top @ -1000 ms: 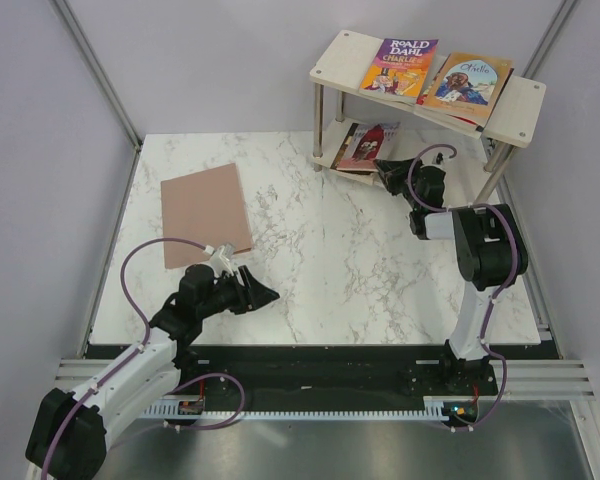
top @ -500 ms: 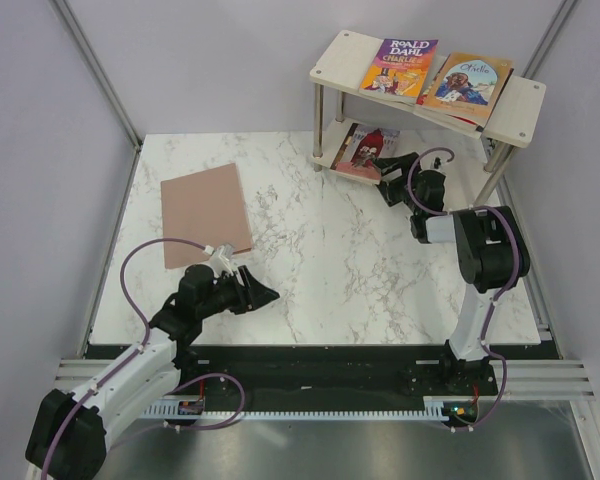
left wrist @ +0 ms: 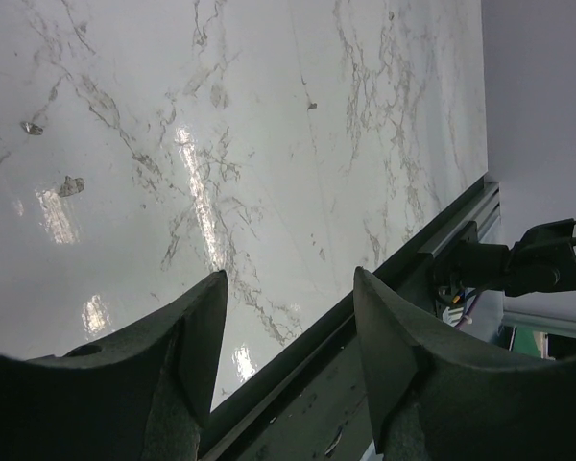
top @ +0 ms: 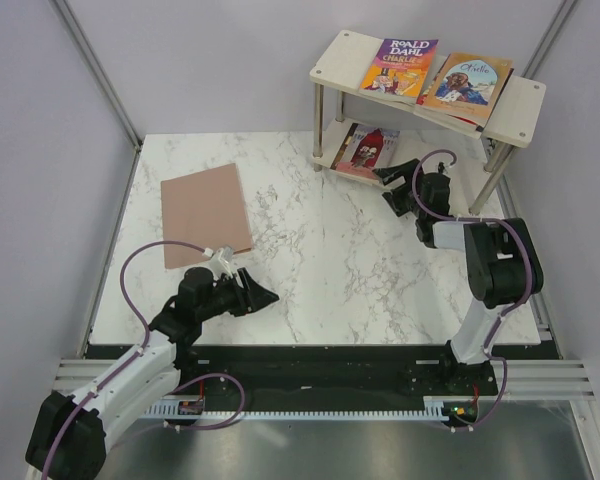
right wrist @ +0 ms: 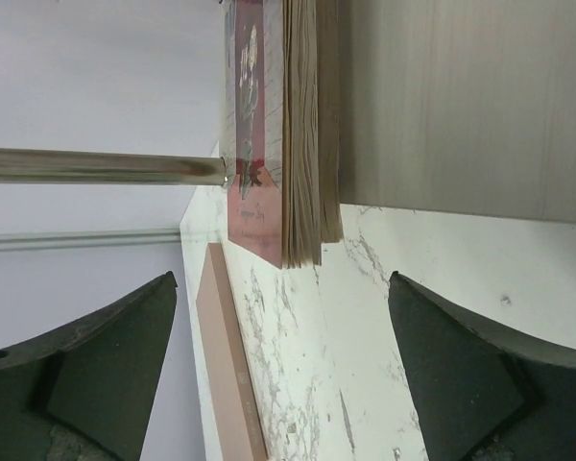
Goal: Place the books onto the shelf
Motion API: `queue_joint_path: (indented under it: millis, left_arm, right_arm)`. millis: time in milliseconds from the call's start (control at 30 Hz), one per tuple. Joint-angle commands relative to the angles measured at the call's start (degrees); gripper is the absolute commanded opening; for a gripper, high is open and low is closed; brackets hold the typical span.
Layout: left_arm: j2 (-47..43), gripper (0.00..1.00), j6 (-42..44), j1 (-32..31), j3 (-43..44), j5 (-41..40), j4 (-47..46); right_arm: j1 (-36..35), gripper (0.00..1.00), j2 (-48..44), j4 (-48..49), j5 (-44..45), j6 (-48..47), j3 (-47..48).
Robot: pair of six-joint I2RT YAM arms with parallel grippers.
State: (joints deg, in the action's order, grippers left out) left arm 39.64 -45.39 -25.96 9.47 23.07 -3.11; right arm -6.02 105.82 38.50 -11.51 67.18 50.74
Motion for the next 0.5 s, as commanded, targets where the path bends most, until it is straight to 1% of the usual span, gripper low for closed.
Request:
queue_joint_path:
  millis: [0,67,100,200,233,300,333,433,467]
  left_arm:
    - [-0.6,0.62,-1.0,0.1,-0.2,0.9,-1.7]
    - [-0.4,0.62,-1.1,0.1,-0.3,1.0,-1.8]
    - [-0.3,0.62,-1.2,0.1,-0.4,0.9,-1.9]
    - [0.0,0.62,-1.1,0.1,-0.3,1.0,-2.2]
    - [0.0,0.62,-1.2,0.1,-0.2,1.0,-2.2]
    - [-0.1,0.62,-1.2,0.1,-0.3,1.0,-2.2]
    - [0.0,0.62,-1.1,0.1,-0.4,1.0,-2.2]
    - [0.0,0.62,-1.2,0.1,-0.4,1.0,-2.2]
    - [0.0,0.62,-1.2,0.1,-0.4,0.9,-2.2]
  right_arm:
    - [0.4,0.98,-4.9,-2.0,2.5,-4.2,-1.3]
    - [0.4,0.98,-6.1,-1.9,2.8,-4.6,-1.4]
    - [0.5,0.95,-6.2,-1.8,3.0,-4.9,-1.3]
    - [0.6,0.74,-6.2,-1.2,2.9,-4.9,-0.6]
    - [0.6,0.62,-5.5,-0.8,2.6,-4.8,-0.4]
    - [0.6,0.43,-4.7,-0.3,1.8,-4.5,0.9]
    - [0.7,0.27,-3.7,-0.2,1.8,-4.3,1.4]
    - [0.7,0.09,-2.3,-1.1,1.6,-4.3,3.2]
    - [0.7,0.07,-1.9,-1.4,1.7,-4.5,3.6]
